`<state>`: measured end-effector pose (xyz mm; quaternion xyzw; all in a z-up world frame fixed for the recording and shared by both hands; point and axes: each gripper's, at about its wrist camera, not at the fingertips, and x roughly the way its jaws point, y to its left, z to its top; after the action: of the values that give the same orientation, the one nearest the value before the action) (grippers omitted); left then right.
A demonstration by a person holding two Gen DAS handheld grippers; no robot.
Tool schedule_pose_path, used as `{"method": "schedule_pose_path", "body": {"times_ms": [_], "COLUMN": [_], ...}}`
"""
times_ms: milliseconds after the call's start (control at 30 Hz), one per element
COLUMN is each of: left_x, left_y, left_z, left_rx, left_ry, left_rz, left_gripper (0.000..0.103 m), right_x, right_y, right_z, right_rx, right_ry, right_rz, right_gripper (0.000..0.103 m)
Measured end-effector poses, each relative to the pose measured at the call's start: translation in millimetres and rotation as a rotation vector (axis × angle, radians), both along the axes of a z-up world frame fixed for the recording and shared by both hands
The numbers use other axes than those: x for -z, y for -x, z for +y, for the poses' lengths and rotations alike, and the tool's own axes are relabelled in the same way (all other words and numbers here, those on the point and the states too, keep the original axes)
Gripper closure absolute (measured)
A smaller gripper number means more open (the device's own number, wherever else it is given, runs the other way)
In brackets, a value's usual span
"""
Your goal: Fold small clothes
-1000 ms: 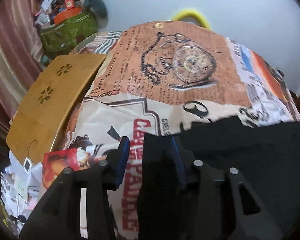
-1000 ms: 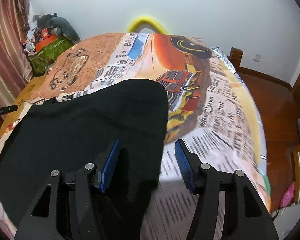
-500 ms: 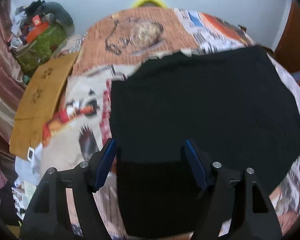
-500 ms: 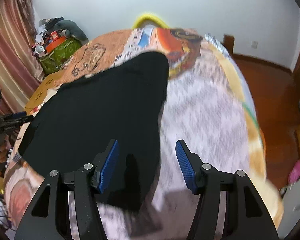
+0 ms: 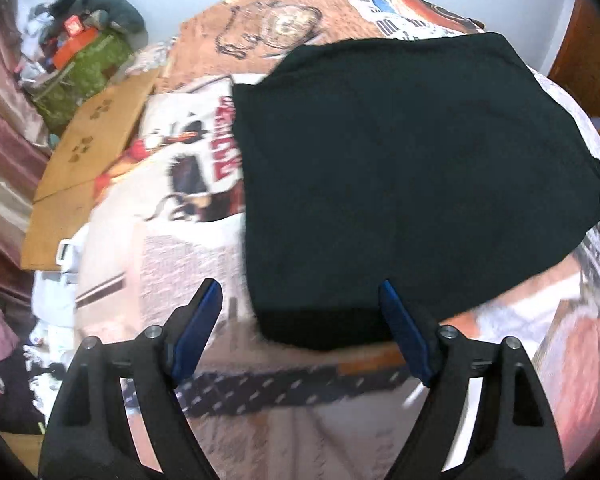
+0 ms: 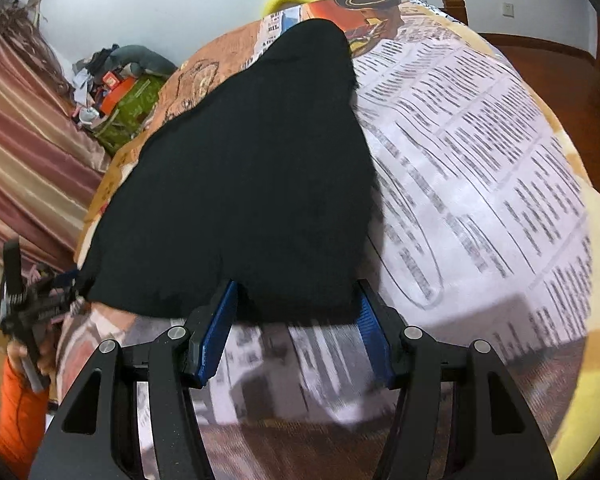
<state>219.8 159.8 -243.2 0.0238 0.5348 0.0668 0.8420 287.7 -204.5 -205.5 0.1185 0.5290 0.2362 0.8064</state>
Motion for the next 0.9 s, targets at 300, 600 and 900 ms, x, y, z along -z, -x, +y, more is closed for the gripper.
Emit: {"method": "schedule_pose_path", "body": {"times_ms": [300,600,900], "left_x": [-31,-52,-17], "left_y": [-8,-80,-176], "left_z": [38,37,22], "left_rx": [-0.128,-0.103,-0.006], "left_ry": [0.016,0.009,0.047], "left_rz": [-0.078,-0.128,-0.084], "left_gripper": [0.022,0.02,0.019], "right_x": [0,-24,-33], "right_y": [-5,-35,-138], "right_z": [18,-7,-29], "right_rx": [-0.054,-0.079,0.002], "right_ry": [0.039,0.156,0.29], "right_rz": [-0.055,-0.157,-0.2], "right_gripper": [0.095,0.097,0.098]}}
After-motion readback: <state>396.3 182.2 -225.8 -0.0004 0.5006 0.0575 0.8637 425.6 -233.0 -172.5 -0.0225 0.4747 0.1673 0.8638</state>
